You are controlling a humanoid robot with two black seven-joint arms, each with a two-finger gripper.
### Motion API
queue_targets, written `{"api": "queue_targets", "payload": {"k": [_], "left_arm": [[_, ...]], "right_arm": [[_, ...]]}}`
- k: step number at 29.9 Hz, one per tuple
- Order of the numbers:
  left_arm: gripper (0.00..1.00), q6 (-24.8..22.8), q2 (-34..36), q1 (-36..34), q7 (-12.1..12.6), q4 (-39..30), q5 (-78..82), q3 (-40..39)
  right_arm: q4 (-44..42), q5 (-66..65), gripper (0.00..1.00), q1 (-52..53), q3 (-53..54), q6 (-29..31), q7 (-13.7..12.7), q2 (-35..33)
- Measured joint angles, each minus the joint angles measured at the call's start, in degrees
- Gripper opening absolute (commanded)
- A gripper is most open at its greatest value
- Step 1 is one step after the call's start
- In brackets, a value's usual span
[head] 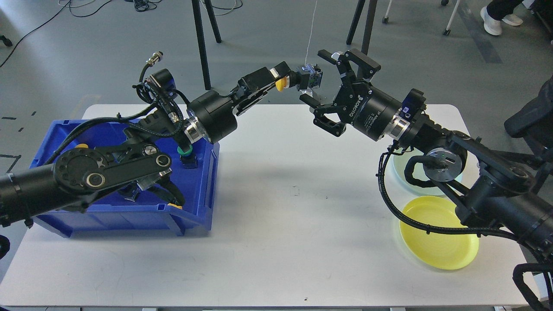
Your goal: Pass button and place on color plate
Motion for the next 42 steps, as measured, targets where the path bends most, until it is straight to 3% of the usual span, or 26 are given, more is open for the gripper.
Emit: {"api": "queue_targets", "payload": {"k": [5,8,11,13,15,18,21,32,38,42], "left_arm": [[0.02,0.0,0.0,0.0,0.0,-0.1,0.0,0.0],[0.02,0.0,0.0,0.0,0.0,-0.2,0.0,0.0],[0.05,0.0,0.1,0.0,0.0,-0.3,0.0,0.0],[0.14,0.0,0.1,0.0,0.0,-0.3,0.0,0.0],[0.3,0.0,0.1,0.0,0.0,-0.3,0.0,0.0],[0.62,0.0,0.0,0.0,0.0,-0.3,0.0,0.0],[0.83,0.0,-0.1,0.0,0.0,-0.3,-0.1,-0.5],[0.87,-0.1,1.4,-0.2,0.0,0.0,-0.7,-1.3],[0.87,0.1,17.7,-0.3,0.0,-0.7,0.9,2.3],[0.87,-0.5,30.3,-0.7,0.0,0.1,12.2,8.2]], "right_arm": [[0.1,0.0,0.14,0.0,0.1,0.0,0.1,0.0],[0.1,-0.3,0.01,0.0,0.1,0.0,0.1,0.0],[0.0,-0.5,0.01,0.0,0.1,0.0,0.1,0.0],[0.0,-0.5,0.01,0.0,0.1,0.0,0.0,0.0],[0.0,-0.5,0.01,0.0,0.1,0.0,0.0,0.0],[0.1,-0.4,0.01,0.0,0.0,0.0,0.0,0.0],[0.3,-0.4,0.01,-0.1,0.0,0.0,0.0,0.0],[0.9,0.2,0.01,-7.8,5.0,0.0,0.0,-6.1],[-1.0,-0.1,0.01,-18.7,8.0,0.0,0.6,-19.3],[-6.2,-0.2,0.01,-25.3,8.1,0.0,1.8,-24.7]]}}
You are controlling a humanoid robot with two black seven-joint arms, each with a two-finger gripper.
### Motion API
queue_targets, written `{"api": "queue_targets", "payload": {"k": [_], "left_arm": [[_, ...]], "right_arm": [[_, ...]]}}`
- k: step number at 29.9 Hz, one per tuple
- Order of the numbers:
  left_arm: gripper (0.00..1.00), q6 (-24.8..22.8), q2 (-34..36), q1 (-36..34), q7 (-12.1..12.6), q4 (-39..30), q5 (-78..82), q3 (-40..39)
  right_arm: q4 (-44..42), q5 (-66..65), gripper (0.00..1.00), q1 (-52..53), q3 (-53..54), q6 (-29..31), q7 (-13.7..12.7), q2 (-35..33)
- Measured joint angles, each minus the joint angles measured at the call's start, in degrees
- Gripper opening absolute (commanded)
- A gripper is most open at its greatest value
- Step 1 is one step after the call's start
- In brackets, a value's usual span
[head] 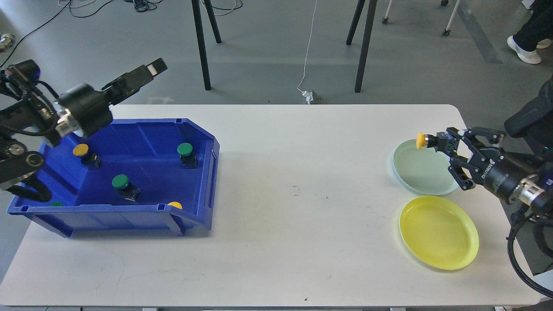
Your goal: Pass button and place on color plate
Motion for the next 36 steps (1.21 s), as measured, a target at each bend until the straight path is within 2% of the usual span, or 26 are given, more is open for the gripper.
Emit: {"api": "queue_targets", "payload": {"k": [3,5,8,13,19,22,25,26,29,31,32,36], "left_arm": [[0.87,-4.1,4.8,-0.1,0.0,1.2,10.1,4.0],[0.88,-8.7,5.9,-0.1,0.0,1.7,15.9,6.6],[0.88,-12.2,5.9,-0.1,0.0,4.2,21.0,10.3],[0.87,-13.3,1.1,-0.2,0.0,12.2,22.4,16.2],[0.87,-14.0,-2.3,0.1,0.0,14.5,22.2,17.7],[0.87,-14.3,-3.1,0.1,0.0,15.3,22.1,17.7],[0.87,-14.9,-4.6,0.1,0.0,16.8,22.0,17.7],[0.87,-15.1,-5.1,0.1,0.0,17.2,22.0,17.7],[0.87,-15.5,-5.7,0.1,0.0,18.2,22.0,17.7],[0.87,-15.7,-5.8,0.3,0.0,19.2,22.0,17.7],[0.87,-15.7,-5.8,0.4,0.0,19.7,22.0,17.7],[0.87,-15.8,-6.3,0.6,0.0,21.1,22.0,17.7]], "right_arm": [[-3.6,-0.4,0.01,-3.1,0.0,0.0,0.5,-1.1],[-4.7,-0.7,0.01,-4.6,-0.5,0.0,0.5,-1.2],[-5.7,-1.0,0.01,-6.1,-2.2,0.0,0.2,-1.2],[-10.6,-0.8,0.01,-6.2,-6.8,0.0,-0.2,2.3],[-13.5,-0.2,0.07,-5.9,-7.5,0.0,-0.2,4.8],[-13.6,-0.1,0.21,-6.0,-7.4,0.0,-0.1,5.0],[-13.5,0.0,0.47,-5.9,-6.9,0.0,0.1,5.1],[-13.4,0.1,0.59,-5.9,-6.5,0.0,0.2,5.1],[-13.1,0.4,0.78,-5.9,-5.0,0.0,0.3,5.9],[-13.0,1.6,0.94,-6.0,-4.3,0.0,0.4,6.6],[-12.9,2.6,0.96,-6.0,-4.1,0.0,0.3,6.8],[-13.0,6.3,0.96,-6.0,-3.9,0.0,0.2,6.8]]}}
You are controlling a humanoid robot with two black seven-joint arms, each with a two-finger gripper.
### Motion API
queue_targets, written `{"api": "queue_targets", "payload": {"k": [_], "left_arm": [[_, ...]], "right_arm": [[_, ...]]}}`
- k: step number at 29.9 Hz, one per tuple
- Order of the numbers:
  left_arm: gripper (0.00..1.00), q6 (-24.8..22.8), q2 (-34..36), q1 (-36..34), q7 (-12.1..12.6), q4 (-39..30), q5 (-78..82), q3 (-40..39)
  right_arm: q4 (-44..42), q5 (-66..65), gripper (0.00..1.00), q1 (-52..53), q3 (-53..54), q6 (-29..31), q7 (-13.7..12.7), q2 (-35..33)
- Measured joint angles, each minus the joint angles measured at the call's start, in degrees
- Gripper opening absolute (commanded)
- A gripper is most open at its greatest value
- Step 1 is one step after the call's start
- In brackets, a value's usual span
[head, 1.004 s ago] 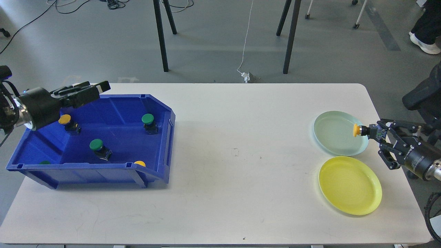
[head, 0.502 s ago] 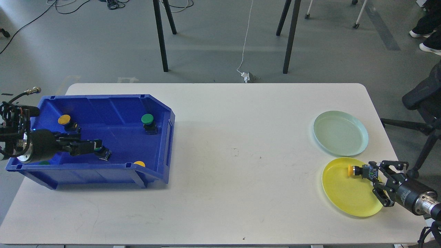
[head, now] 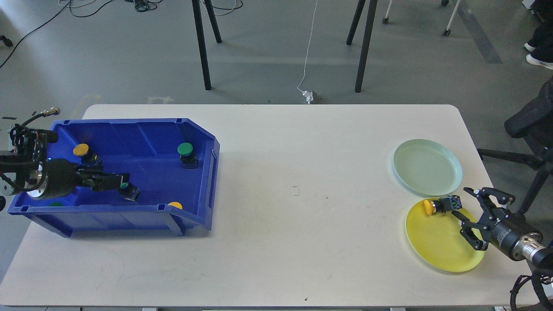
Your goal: Pass button and place on color plate
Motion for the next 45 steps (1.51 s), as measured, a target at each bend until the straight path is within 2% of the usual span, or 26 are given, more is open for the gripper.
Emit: {"api": "queue_targets", "payload": {"k": [20,23,28,33,34,36,37,39,45], "left_arm": [[0.87,-0.1,-5.2,2.6,0.0,5.2,0.0,-0.2],[0.85,-0.1,-5.4,2.6,0.0,5.7,0.0,-0.2],[0.7,-0.1,-5.5,3.2,0.0,6.0,0.0,-0.2],[0.46,-0.1,-5.7,3.6,0.0,6.2,0.0,-0.2],[0.4,-0.1,-5.9,3.7,0.0,6.4,0.0,-0.2],[0.14,-0.1,-6.3,3.8,0.0,6.8,0.0,-0.2],[0.07,-0.1,-6.3,3.8,0.0,6.9,0.0,-0.2],[0.04,0.0,-6.4,3.8,0.0,7.0,0.1,-0.2],[0.03,0.1,-6.2,2.8,0.0,6.2,0.0,-1.5]], "right_arm": [[-0.4,4.9,0.96,-1.5,1.1,0.0,0.4,-0.9],[-0.4,5.1,0.96,-1.7,1.1,0.0,0.4,-0.9],[-0.4,6.2,0.96,-2.0,1.1,0.0,0.4,-0.9],[-0.4,7.3,0.96,-2.4,1.1,0.0,0.4,-0.9],[-0.5,7.4,0.96,-2.4,1.1,0.0,0.4,-0.9],[-0.5,7.4,0.96,-2.6,1.1,0.0,0.4,-1.0],[-0.5,7.4,0.96,-2.6,1.1,0.0,0.4,-1.0],[-0.5,7.5,0.96,-2.7,1.1,0.0,0.4,-1.0],[-0.4,7.5,0.96,-3.0,1.4,0.0,0.4,-1.1]]}}
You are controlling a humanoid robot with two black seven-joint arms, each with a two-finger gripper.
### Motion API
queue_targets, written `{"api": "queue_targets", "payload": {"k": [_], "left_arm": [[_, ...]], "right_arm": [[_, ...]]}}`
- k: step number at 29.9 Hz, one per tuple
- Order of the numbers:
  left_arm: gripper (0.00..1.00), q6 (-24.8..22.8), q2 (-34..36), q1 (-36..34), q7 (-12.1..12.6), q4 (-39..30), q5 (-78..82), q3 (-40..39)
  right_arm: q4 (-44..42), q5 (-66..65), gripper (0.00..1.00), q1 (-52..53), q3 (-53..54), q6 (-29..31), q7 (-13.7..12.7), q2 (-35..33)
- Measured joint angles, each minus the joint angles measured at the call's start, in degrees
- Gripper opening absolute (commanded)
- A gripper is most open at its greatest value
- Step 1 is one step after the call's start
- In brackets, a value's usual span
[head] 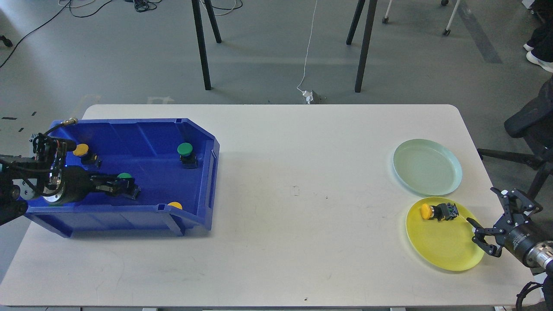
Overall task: Pass button and place on color plate
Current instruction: 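Grasp a green button in the bin with the left gripper, then lift the green button and bring it toward the right gripper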
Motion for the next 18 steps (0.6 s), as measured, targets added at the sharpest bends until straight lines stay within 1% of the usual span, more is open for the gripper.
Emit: {"api": "queue_targets", "payload": {"k": [2,4,7,9,10,12,14,16,18], "left_arm": [[0.04,-0.1,1.4,-1.0,0.0,-2.8,-0.9,-2.1],[0.04,-1.1,5.0,-2.0,0.0,-8.4,-2.9,-6.5],[0.04,-5.0,10.9,-2.1,0.0,-20.3,-8.5,-16.4],[0.04,-6.7,11.8,-0.8,0.0,-27.1,-14.8,-22.7],[0.04,-7.2,11.6,0.1,0.0,-29.3,-18.6,-25.4],[0.05,-7.6,9.1,1.2,0.0,-32.5,-25.1,-29.6],[0.05,-7.6,4.6,1.9,0.0,-34.0,-30.4,-32.9],[0.06,-7.2,-0.8,2.4,0.0,-34.1,-35.0,-35.4],[0.06,-6.5,-6.0,2.9,0.0,-32.7,-37.8,-36.8]], "right_arm": [[0.3,0.0,0.96,0.0,0.8,0.0,0.0,-0.2],[1.2,0.0,0.96,0.2,2.4,0.0,0.0,-0.9],[4.4,-0.1,0.96,1.9,6.0,0.0,0.0,-3.1],[7.0,-0.5,0.96,5.3,7.4,0.0,0.0,-4.5],[8.2,-0.8,0.96,7.6,7.7,0.0,-0.1,-5.0],[10.2,-1.8,0.96,12.4,7.8,0.0,-0.2,-5.2],[11.9,-4.2,0.96,16.7,7.8,0.0,-0.3,-4.9],[13.7,-8.3,0.96,20.2,7.6,0.0,-0.3,-3.5],[15.8,-14.3,0.96,23.1,6.7,0.0,-0.3,0.5]]}}
